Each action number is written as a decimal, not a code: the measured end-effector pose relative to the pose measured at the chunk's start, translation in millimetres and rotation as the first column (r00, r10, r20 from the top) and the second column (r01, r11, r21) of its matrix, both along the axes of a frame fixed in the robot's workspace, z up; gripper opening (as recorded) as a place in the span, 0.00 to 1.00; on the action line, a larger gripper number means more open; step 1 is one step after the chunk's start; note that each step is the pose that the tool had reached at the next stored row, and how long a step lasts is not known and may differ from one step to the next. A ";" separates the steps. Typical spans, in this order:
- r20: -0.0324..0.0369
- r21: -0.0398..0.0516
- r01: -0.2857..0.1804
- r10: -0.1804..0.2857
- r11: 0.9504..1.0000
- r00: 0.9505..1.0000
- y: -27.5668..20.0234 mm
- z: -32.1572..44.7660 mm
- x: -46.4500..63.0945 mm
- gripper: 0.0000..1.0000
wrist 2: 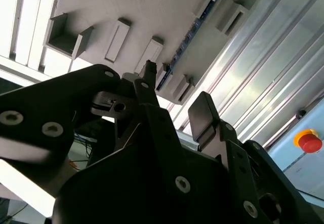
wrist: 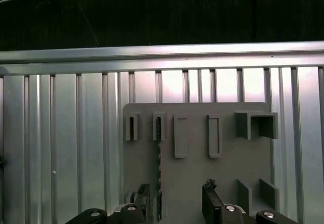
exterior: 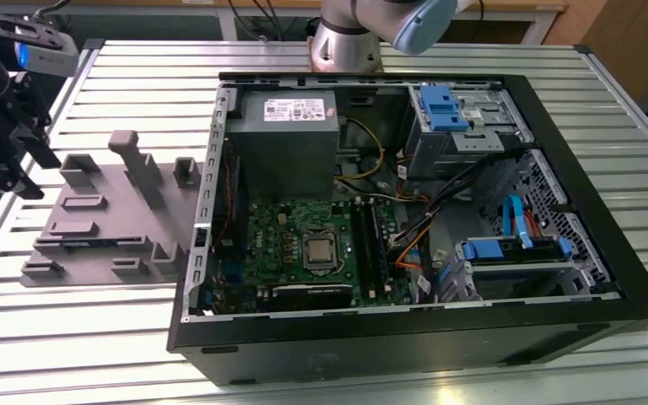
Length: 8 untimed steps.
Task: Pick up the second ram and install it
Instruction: 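Pick up the second ram and move it above second insertion slot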
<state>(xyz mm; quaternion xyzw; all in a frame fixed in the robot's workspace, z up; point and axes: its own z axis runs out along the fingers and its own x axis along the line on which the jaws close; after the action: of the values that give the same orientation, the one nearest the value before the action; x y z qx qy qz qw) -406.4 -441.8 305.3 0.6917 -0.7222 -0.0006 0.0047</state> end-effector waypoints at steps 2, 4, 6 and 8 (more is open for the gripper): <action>0.000 0.003 -0.001 0.001 1.000 1.000 -0.2 -2.6 0.0 0.53; 0.000 0.006 -0.001 0.001 1.000 1.000 -0.6 -5.3 0.1 0.53; 0.000 0.006 -0.007 0.007 1.000 1.000 -1.3 -8.3 0.1 0.53; 0.000 0.006 -0.021 0.021 1.000 1.000 -1.6 -10.9 0.0 0.53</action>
<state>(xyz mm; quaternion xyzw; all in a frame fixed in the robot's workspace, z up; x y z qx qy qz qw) -406.5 -443.4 294.4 0.6994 -0.7148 -0.0027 0.0026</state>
